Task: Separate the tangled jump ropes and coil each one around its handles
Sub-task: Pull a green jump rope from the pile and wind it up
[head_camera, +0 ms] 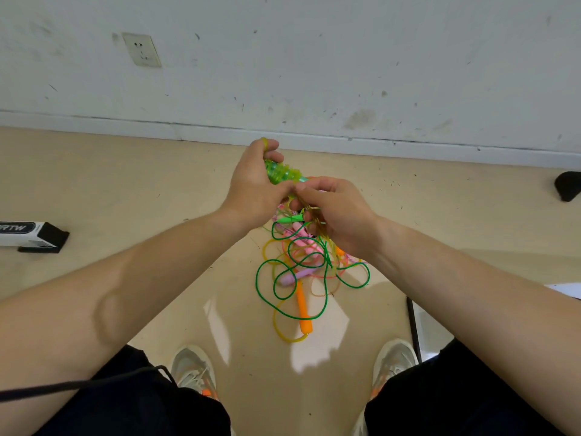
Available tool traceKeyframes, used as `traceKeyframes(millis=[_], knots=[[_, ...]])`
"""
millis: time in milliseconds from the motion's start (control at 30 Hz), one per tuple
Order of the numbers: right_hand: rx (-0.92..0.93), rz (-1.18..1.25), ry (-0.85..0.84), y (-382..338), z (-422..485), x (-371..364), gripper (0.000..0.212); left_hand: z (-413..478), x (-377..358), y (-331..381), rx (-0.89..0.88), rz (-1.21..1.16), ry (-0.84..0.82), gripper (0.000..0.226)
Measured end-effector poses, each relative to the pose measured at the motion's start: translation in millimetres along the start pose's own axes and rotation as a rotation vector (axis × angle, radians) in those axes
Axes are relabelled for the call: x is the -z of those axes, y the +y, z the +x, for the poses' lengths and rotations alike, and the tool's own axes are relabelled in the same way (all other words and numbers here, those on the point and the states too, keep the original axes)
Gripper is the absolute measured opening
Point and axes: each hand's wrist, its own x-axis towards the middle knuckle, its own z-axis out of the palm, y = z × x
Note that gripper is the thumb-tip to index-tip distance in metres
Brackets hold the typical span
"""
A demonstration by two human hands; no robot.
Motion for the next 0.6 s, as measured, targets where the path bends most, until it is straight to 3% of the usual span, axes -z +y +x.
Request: traceKeyframes(millis=[133,233,367,600], knots=[[0.052,-0.144,0.075,3.8,1.7,4.1,0.013,-2.3,-3.9,9.5,0.201,-0.236,-0.060,0.054],[0.124,-0.226,0.079,6.6,-1.5,-0.2,0.015,-3.2,-4.8,11.6,0.279,-0.347,-0.014,0.047],[0.223,-0.333,0.058,4.1,-6.2,-8.4,0.013,-3.6,-4.6,7.3,0.347,-0.426,0.064,0.057],[0.235,-0.495,0.042,16.4,-10.1,-12.9,0.013,2.7,-4.4,9.1,0.382,-0.531,0.131,0.051]])
